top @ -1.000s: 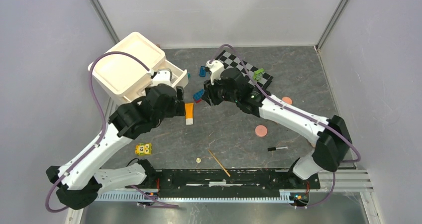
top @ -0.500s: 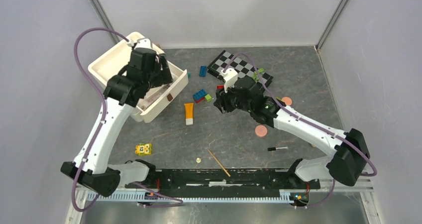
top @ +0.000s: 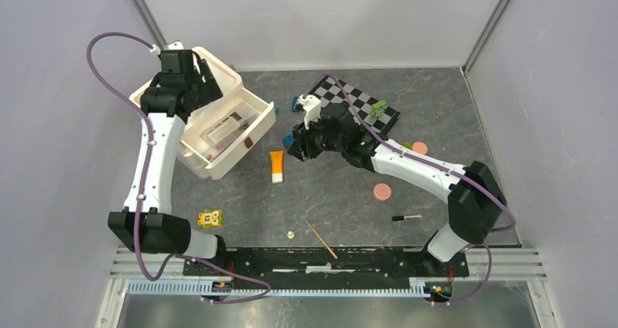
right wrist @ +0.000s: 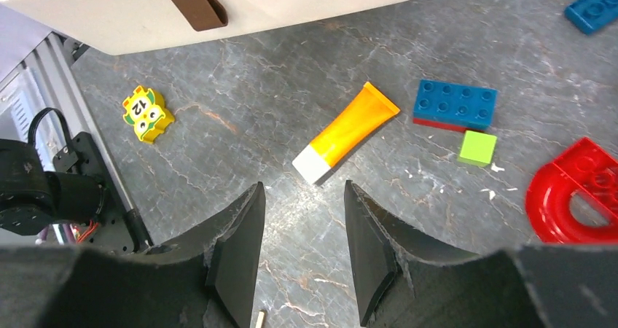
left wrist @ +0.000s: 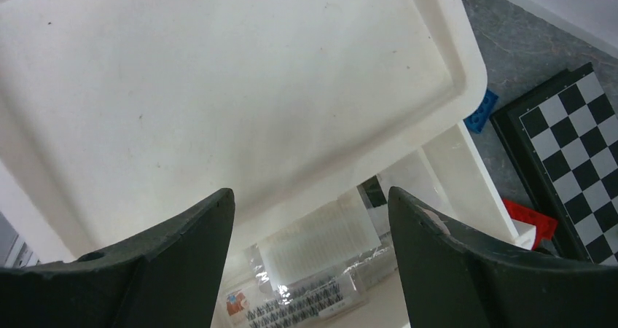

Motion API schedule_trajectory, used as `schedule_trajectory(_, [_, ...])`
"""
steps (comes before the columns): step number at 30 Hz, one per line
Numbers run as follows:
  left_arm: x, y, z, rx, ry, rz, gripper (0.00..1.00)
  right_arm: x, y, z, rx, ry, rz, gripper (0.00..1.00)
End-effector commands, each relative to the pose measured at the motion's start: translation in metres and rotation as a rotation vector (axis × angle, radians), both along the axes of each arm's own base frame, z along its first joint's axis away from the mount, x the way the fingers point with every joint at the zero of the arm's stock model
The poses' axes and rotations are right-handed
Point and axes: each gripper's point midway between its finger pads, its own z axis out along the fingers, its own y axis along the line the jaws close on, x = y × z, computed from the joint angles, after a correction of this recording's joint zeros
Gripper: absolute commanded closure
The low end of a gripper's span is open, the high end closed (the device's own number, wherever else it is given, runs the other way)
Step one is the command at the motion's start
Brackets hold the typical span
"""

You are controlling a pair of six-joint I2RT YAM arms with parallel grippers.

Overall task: Organize the makeup
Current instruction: Close the drawer in the storage box.

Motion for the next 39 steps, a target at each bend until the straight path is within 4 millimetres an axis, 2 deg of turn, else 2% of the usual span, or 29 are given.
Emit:
schedule_trajectory(1, [0.019, 0.006, 0.007, 0.029, -0.028, -0.064, 0.16, 0.005, 0.023, 0.033, 0.119, -0.033, 0.046, 0.50])
schedule_trajectory(5, [0.020, 0.024, -0.011, 0.029, 0.020, -0.054, 0.15, 0.002, 0.033, 0.030, 0.140, -0.018, 0.067, 0.50])
schedule_trajectory(9, [0.021, 0.028, -0.024, 0.001, 0.045, -0.070, 0.15, 0.000, 0.039, 0.028, 0.144, -0.009, 0.074, 0.50])
schedule_trajectory(15, [0.020, 0.012, -0.042, -0.062, 0.078, -0.152, 0.16, 0.001, 0.039, 0.024, 0.137, -0.001, 0.067, 0.49])
schedule_trajectory(28, [0.005, -0.031, -0.056, -0.231, 0.087, -0.319, 0.20, 0.002, 0.040, 0.019, 0.146, 0.015, 0.055, 0.49])
schedule_trajectory(39, [-0.005, -0.049, -0.057, -0.309, 0.080, -0.377, 0.22, 0.005, 0.070, 0.035, 0.273, 0.041, 0.073, 0.51])
